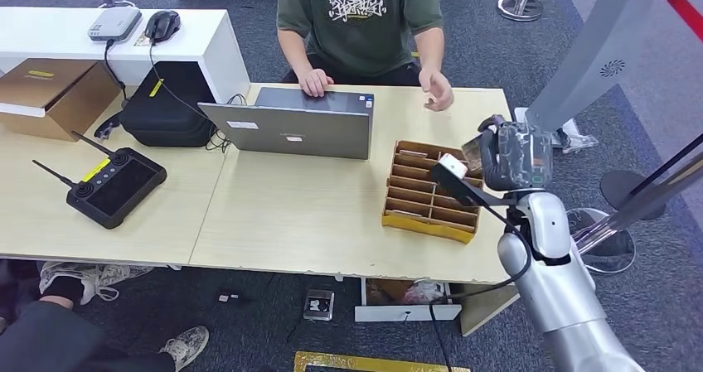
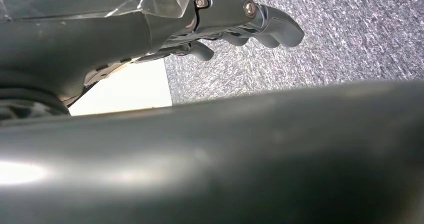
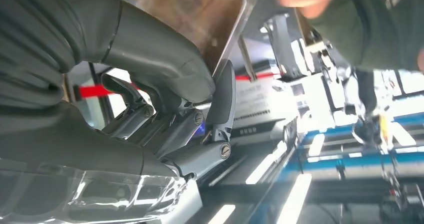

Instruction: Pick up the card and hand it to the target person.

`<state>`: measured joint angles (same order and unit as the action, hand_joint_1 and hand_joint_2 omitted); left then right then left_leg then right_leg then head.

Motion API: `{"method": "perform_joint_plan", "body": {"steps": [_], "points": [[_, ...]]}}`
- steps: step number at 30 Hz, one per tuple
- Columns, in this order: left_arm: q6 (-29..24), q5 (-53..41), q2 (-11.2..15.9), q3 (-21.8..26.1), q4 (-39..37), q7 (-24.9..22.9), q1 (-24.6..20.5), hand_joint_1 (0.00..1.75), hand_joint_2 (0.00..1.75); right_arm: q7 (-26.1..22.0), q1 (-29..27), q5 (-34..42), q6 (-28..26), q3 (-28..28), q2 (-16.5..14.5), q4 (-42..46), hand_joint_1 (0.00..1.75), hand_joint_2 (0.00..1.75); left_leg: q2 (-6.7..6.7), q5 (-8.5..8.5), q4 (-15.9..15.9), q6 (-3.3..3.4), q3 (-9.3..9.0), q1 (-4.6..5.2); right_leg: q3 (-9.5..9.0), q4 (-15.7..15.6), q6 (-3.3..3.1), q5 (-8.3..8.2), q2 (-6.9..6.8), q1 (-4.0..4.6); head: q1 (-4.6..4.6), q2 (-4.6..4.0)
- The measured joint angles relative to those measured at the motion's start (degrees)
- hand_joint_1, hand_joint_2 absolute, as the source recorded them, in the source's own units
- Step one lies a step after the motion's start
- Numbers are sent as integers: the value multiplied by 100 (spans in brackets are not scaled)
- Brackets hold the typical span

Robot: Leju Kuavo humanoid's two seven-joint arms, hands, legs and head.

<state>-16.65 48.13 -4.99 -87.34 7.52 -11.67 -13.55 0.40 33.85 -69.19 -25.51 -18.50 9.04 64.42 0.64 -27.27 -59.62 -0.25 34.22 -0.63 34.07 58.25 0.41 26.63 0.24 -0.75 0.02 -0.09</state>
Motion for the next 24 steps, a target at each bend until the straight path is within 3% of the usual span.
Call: {"method": "perform_joint_plan", "body": {"steps": [12, 16, 24], "points": [[-44, -136, -76, 0, 0, -104, -65, 0, 0, -194, 1266, 120, -149, 1, -443, -1067, 173, 175, 2, 1, 0, 0, 1, -1, 0, 1, 0, 0, -2, 1, 1, 0], [-44, -142, -79, 0, 0, -108, -70, 0, 0, -255, 1411, 207, -193, 1, -581, -1349, 0, 175, 3, 0, 0, 0, 1, -1, 0, 1, 0, 1, -2, 1, 0, 0], [-16, -186, -78, -20, 0, -105, -73, 0, 0, -358, 1434, 412, -264, 1, -681, -1575, 0, 175, 3, 0, 0, 0, 1, 0, 0, 0, 1, 1, -2, 0, 1, 0]]}}
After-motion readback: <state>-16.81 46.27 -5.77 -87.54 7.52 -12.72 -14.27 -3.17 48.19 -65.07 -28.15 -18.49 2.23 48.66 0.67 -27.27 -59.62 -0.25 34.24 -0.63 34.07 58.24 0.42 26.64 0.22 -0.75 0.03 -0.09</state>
